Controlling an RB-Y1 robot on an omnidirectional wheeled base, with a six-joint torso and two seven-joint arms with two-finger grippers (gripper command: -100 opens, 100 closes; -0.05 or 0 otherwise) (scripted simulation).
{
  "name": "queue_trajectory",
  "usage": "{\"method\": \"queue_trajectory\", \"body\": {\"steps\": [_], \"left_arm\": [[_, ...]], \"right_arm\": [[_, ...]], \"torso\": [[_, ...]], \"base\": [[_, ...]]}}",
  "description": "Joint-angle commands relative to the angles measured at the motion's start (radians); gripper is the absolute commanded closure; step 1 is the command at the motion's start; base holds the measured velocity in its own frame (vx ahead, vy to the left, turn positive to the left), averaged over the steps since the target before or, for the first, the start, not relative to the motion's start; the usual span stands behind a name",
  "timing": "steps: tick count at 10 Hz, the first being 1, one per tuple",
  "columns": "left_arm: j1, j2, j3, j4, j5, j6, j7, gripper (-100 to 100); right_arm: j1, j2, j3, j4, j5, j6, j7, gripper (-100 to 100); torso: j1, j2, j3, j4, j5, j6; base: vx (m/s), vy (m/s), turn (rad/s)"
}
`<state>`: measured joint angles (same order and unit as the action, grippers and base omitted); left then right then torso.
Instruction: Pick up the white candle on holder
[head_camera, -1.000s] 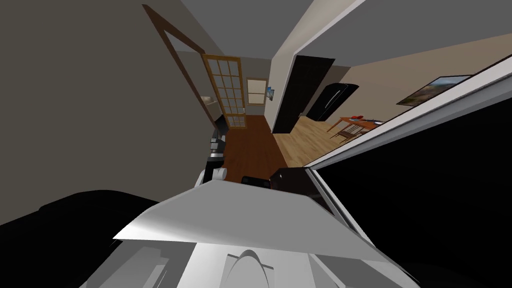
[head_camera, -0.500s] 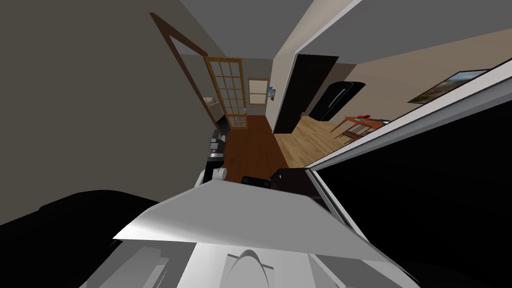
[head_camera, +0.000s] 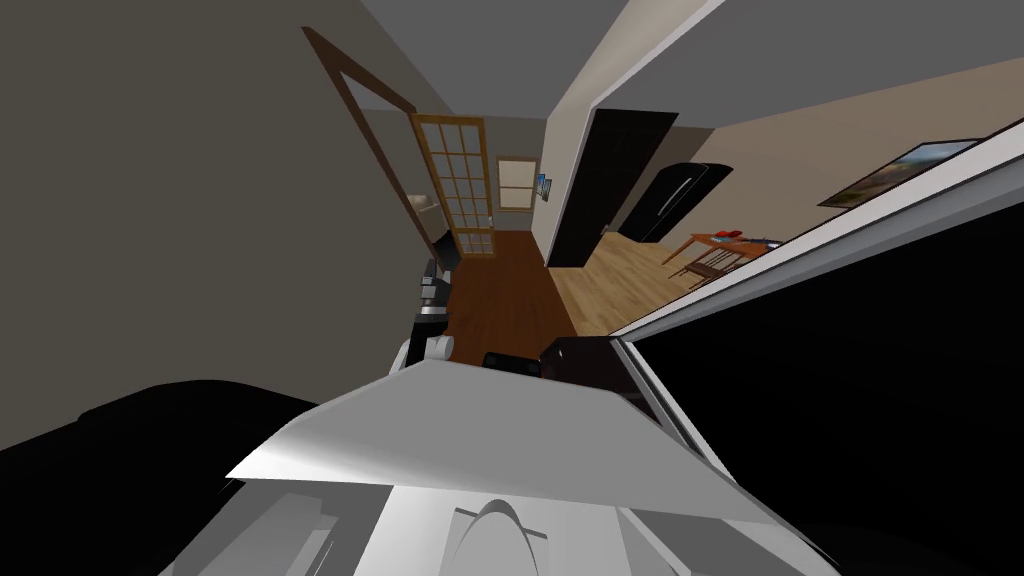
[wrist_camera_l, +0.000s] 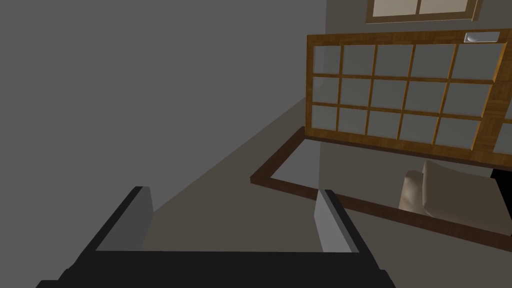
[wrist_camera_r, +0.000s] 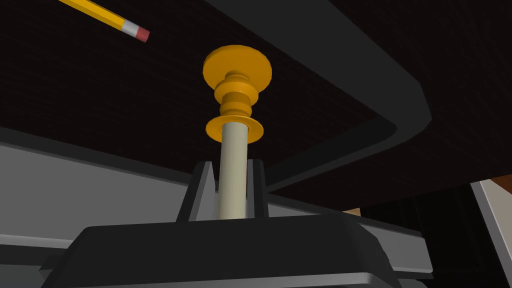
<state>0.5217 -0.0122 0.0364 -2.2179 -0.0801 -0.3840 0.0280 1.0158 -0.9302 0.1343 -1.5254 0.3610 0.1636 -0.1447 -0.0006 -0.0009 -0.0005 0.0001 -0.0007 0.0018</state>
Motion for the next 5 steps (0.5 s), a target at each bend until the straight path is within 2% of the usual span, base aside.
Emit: {"method": "queue_trajectory", "body": {"steps": [1,2,3,4,5], "left_arm": [[0.000,0.000,0.000,0.000,0.000,0.000,0.000,0],[0.000,0.000,0.000,0.000,0.000,0.000,0.000,0],[0.000,0.000,0.000,0.000,0.000,0.000,0.000,0],[0.000,0.000,0.000,0.000,0.000,0.000,0.000,0],[0.000,0.000,0.000,0.000,0.000,0.000,0.000,0]], "right_arm": [[0.000,0.000,0.000,0.000,0.000,0.000,0.000,100],[0.000,0.000,0.000,0.000,0.000,0.000,0.000,100],[0.000,0.000,0.000,0.000,0.000,0.000,0.000,0],[0.027,-0.018,-0.009,-0.032,0.003,0.005,-0.011,100],[0.040,-0.028,-0.013,-0.050,0.003,0.009,-0.017,100]], "torso": [[0.000,0.000,0.000,0.000,0.000,0.000],[0.000,0.000,0.000,0.000,0.000,0.000],[0.000,0.000,0.000,0.000,0.000,0.000],[0.000,0.000,0.000,0.000,0.000,0.000],[0.001,0.000,0.000,0.000,0.000,0.001]], "base": [[0.000,0.000,0.000],[0.000,0.000,0.000],[0.000,0.000,0.000],[0.001,0.011,-0.058],[-0.002,0.017,-0.076]]}}
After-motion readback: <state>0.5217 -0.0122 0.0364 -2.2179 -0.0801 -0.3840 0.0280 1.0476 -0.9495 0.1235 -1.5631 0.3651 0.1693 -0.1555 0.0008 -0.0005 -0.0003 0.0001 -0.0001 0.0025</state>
